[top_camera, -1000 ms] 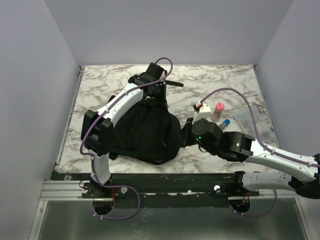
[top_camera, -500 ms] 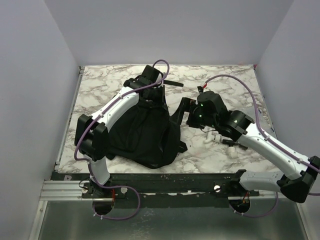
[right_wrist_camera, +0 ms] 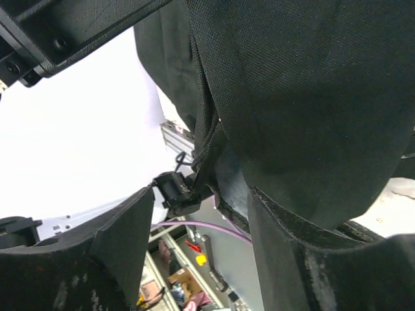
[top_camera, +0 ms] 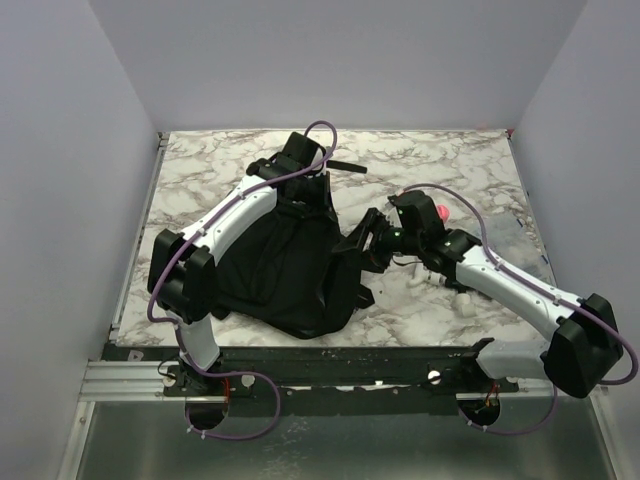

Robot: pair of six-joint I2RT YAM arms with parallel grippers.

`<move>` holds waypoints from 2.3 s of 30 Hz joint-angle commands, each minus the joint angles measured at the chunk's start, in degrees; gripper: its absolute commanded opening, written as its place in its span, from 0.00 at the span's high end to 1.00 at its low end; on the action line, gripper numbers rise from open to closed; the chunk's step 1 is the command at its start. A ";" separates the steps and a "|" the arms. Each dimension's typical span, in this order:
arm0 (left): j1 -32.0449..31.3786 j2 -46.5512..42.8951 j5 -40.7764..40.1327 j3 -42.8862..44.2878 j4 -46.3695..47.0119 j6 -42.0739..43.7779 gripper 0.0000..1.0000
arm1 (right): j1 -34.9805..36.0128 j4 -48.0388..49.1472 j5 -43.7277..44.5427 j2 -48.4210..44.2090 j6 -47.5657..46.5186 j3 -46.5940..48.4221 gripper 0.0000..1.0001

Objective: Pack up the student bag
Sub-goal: Zip the student bag at the center of the board.

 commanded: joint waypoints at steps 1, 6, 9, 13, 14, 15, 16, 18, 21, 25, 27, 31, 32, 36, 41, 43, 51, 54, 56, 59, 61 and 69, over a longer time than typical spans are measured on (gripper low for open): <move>-0.50 -3.36 4.76 -0.27 3.85 -1.34 1.00 | -0.51 4.91 -2.08 1.72 6.98 -1.05 0.40; -0.59 -3.50 4.74 -0.13 3.94 -1.42 1.00 | -0.52 6.73 -0.92 2.72 10.43 -1.84 0.44; -0.59 -3.54 4.87 0.06 4.02 -1.47 1.00 | -0.52 6.60 0.23 3.03 11.09 -2.26 0.51; -0.59 -3.59 5.12 -0.01 4.03 -1.56 1.00 | -0.52 9.14 0.42 3.16 13.12 -4.59 0.60; -0.59 -3.64 5.13 -0.12 4.02 -1.56 1.00 | -0.53 10.50 0.01 3.33 13.77 -5.31 0.61; -0.59 -3.76 5.08 -0.19 4.03 -1.56 1.00 | -0.52 11.10 -0.19 3.61 14.13 -5.56 0.62; -0.59 -3.86 5.12 -0.27 4.03 -1.60 1.00 | -0.56 11.36 -0.37 3.94 14.59 -5.73 0.62; -0.59 -4.01 5.05 -0.45 4.03 -1.64 1.00 | -0.61 12.04 -0.35 4.29 14.97 -6.08 0.62; -0.59 -4.28 5.04 -0.61 4.03 -1.64 1.00 | -0.62 12.68 1.25 3.71 15.00 -6.63 0.63; -0.59 -4.62 4.82 -1.02 4.07 -1.55 1.00 | -1.09 15.59 2.11 2.73 14.66 -8.52 0.65; -0.59 -4.87 4.81 -1.37 4.11 -1.64 1.00 | -1.22 17.93 2.07 2.49 14.52 -9.66 0.73; -0.59 -5.09 4.90 -1.76 4.46 -1.91 1.00 | -1.45 20.63 0.62 2.41 14.82 -10.78 0.83; -0.57 -5.18 4.96 -1.89 4.57 -1.91 1.00 | -1.44 20.54 0.64 2.18 14.58 -10.75 0.85; -0.53 -5.01 4.72 -1.78 4.65 -1.64 1.00 | -1.49 19.35 0.98 0.33 13.34 -11.05 0.92; -0.33 -4.66 4.79 -1.59 4.73 -1.56 1.00 | -1.66 17.83 0.50 -1.03 9.92 -11.74 0.97; -0.15 -4.68 5.34 -1.53 4.73 -1.56 1.00 | -1.66 18.11 -0.77 -0.93 8.13 -11.80 0.97; 0.11 -5.54 8.33 -1.83 5.14 -2.49 1.00 | -1.94 26.27 -9.10 2.79 -1.40 -12.10 0.85; 0.11 -5.60 9.71 -2.27 5.60 -2.99 1.00 | -2.06 26.36 -10.73 5.13 -5.14 -10.83 0.94; 0.11 -5.81 10.01 -2.79 5.77 -3.14 1.00 | -2.06 26.43 -11.84 5.70 -6.66 -10.47 0.99; 0.11 -5.92 10.18 -3.11 5.81 -2.97 1.00 | -2.12 26.79 -14.25 5.84 -8.25 -9.98 0.95; 0.11 -5.89 10.39 -3.33 5.82 -2.87 1.00 | -2.12 26.11 -15.23 5.93 -9.55 -9.61 0.90; 0.11 -5.93 10.61 -3.58 5.92 -2.96 1.00 | -2.64 25.15 -18.21 6.77 -12.14 -9.24 0.93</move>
